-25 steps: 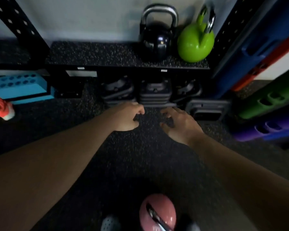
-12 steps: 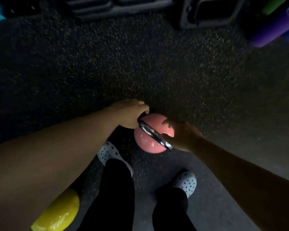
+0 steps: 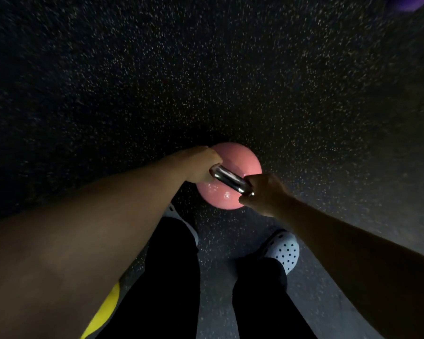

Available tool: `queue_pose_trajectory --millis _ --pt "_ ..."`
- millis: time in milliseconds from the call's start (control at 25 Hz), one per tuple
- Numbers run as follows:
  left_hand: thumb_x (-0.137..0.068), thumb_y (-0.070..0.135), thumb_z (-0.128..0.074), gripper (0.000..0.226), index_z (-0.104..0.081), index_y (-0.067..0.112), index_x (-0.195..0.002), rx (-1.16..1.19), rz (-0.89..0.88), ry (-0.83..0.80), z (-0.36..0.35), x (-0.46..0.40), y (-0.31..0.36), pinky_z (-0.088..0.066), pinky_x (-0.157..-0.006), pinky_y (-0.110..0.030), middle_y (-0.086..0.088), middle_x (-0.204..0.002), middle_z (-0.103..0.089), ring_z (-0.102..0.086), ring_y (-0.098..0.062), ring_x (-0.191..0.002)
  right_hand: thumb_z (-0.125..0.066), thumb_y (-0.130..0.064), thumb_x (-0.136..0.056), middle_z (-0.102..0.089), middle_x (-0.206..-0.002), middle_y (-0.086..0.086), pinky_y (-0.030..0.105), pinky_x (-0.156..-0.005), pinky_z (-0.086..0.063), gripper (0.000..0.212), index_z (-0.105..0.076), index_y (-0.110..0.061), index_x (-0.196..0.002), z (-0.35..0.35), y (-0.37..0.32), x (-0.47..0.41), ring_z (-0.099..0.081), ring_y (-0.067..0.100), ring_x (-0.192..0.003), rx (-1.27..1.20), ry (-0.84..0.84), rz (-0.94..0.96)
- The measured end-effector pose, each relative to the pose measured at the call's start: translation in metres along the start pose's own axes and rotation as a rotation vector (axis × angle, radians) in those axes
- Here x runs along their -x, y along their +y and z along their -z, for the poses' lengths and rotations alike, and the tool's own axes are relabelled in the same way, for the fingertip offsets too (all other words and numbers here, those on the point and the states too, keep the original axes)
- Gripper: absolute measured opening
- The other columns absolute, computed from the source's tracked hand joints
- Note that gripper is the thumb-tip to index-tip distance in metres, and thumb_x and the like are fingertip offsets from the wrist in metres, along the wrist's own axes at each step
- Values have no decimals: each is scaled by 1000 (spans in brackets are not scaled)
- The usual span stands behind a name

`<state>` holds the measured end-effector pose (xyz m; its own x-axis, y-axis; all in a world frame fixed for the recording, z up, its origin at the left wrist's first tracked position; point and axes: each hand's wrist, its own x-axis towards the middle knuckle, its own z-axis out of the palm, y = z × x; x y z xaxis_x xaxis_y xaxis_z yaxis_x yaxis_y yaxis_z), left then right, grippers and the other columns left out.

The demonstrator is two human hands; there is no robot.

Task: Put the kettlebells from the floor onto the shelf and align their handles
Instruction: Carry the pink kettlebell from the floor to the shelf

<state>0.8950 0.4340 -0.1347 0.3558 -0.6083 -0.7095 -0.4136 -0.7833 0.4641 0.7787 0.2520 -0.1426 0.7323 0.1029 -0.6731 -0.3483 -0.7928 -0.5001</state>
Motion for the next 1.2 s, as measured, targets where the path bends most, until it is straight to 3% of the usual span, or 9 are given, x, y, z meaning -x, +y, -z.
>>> queue_pose_trajectory --millis 120,240,400,560,720,840,960,1080,1200 --pt "-74 16 -71 28 -50 24 -57 126 29 50 18 23 1 -41 -49 -29 4 -63 -60 -55 -12 -52 -73 -35 -73 -52 -56 -15 13 -38 -28 13 -66 -30 -82 33 -23 5 -52 2 -50 10 15 -16" --pt "-70 24 -72 22 -56 21 -56 224 57 88 33 38 10 -40 -45 -26 5 -55 -60 -52 -8 -44 -72 -31 -73 -54 -57 -13 14 -41 -32 15 -73 -23 -86 66 -43 7 -51 -2 -51 44 31 -17" --pt "-69 26 -73 21 -57 23 -55 291 53 222 91 71 21 -42 -44 -24 4 -56 -64 -58 -8 -46 -70 -29 -68 -59 -56 -12 9 -39 -35 15 -74 -20 -80 130 -91 15 -55 -4 -49 82 100 23" --pt "-68 24 -72 21 -56 25 -54 349 51 346 165 107 8 -39 -44 -23 6 -53 -62 -57 -5 -45 -69 -27 -62 -51 -44 -14 11 -38 -37 9 -62 -25 -56 188 -157 3 -54 -6 -41 117 213 149" --pt "-67 24 -68 19 -55 24 -54 345 71 463 252 144 -41 -42 -44 -27 6 -54 -61 -58 -9 -48 -69 -23 -64 -55 -46 -10 11 -40 -38 11 -63 -17 -57 240 -253 -34 -52 -4 -40 200 274 284" --pt "-67 22 -67 20 -53 22 -53 297 64 549 321 176 -87 -41 -44 -30 5 -52 -58 -57 -12 -46 -68 -22 -65 -59 -51 -6 10 -41 -32 10 -65 -15 -58 274 -332 -65 -56 8 -45 236 337 339" --pt "-66 21 -66 26 -47 21 -50 227 56 664 389 203 -131 -40 -43 -32 5 -50 -54 -53 -14 -45 -67 -21 -66 -62 -54 3 23 -48 -35 12 -66 -11 -60 307 -406 -102 -63 25 -55 284 437 432" --pt "-66 27 -64 23 -48 24 -51 139 80 761 455 225 -178 -51 -51 -37 2 -57 -60 -63 -19 -56 -70 -19 -68 -70 -63 15 32 -55 -43 13 -69 -7 -65 337 -476 -146 -67 34 -65 340 559 543" --pt "-69 26 -66 19 -54 22 -54 99 92 818 516 236 -221 -53 -52 -38 1 -60 -64 -65 -18 -58 -70 -19 -69 -68 -60 13 31 -51 -44 12 -68 -8 -64 366 -531 -192 -65 34 -59 291 594 627"
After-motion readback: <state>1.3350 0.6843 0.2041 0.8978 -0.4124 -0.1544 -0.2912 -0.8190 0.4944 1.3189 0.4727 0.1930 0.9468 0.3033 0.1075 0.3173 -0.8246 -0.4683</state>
